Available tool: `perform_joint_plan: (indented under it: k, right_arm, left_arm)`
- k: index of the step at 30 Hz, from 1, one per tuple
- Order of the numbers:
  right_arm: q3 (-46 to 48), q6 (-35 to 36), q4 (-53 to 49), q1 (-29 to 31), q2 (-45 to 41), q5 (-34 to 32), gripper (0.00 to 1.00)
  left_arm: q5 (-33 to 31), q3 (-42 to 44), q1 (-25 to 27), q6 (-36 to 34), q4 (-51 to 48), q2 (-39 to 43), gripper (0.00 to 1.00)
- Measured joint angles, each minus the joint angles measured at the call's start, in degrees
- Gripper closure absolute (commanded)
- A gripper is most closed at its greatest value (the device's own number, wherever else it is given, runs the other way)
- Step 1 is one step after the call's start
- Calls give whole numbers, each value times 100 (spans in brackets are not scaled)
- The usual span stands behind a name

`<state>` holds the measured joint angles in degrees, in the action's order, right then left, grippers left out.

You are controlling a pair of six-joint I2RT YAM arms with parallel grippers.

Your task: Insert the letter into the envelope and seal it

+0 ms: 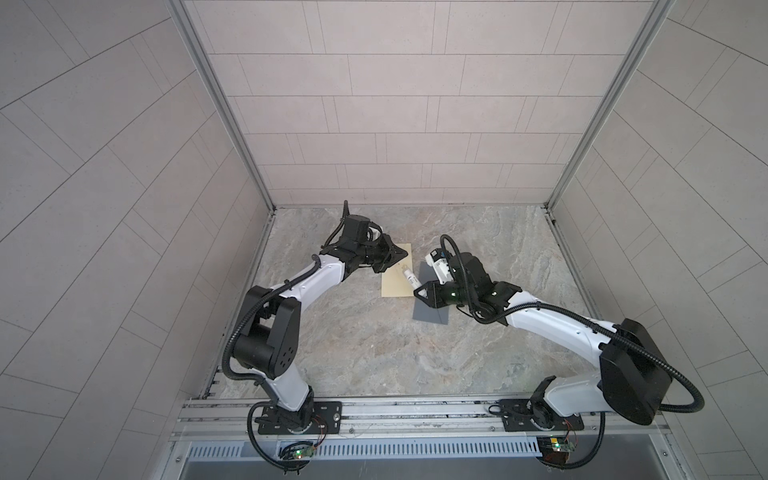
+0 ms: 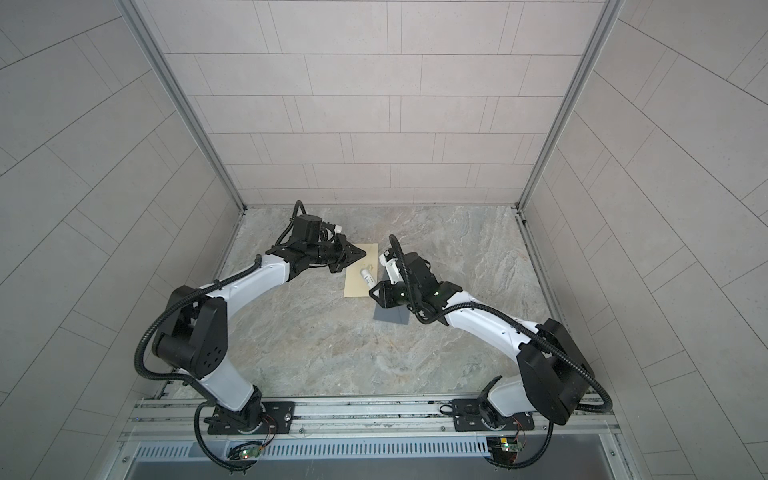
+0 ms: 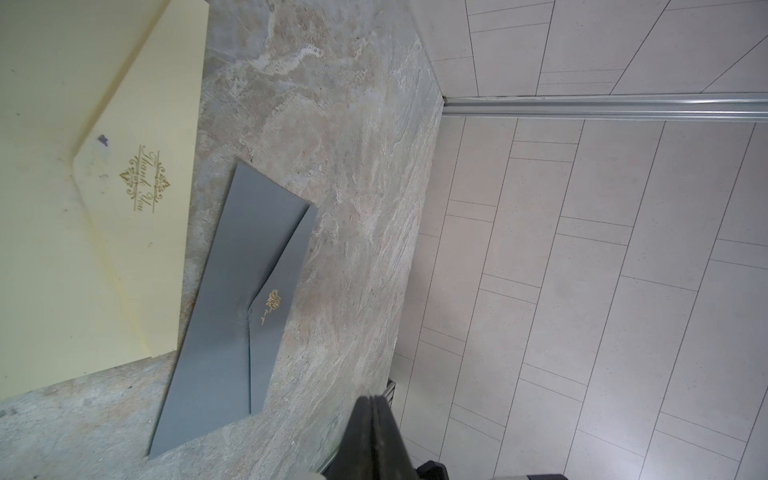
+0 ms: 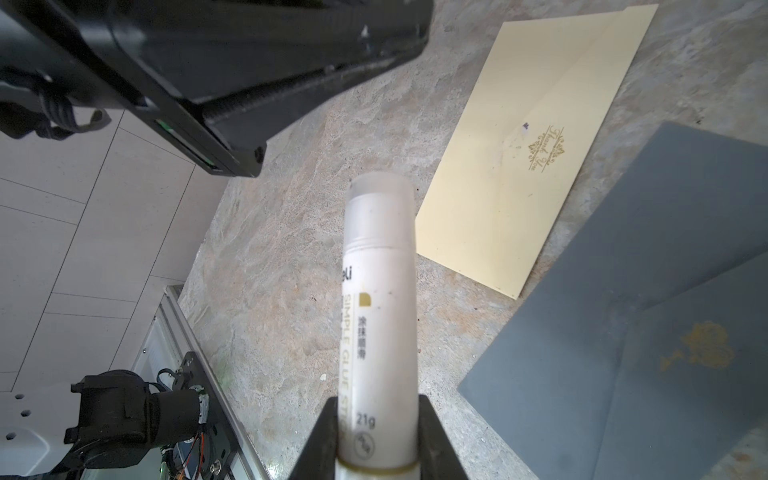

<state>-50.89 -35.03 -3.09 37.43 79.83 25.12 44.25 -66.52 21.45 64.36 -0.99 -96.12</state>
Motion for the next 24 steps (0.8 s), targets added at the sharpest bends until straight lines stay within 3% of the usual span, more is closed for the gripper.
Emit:
perform_joint_plan:
  k: [24]
  right_arm:
    - [-581,-201,-44,-74,592,-153,100]
  left_arm:
    - [-485,-11,262,-90,-42,-90,100]
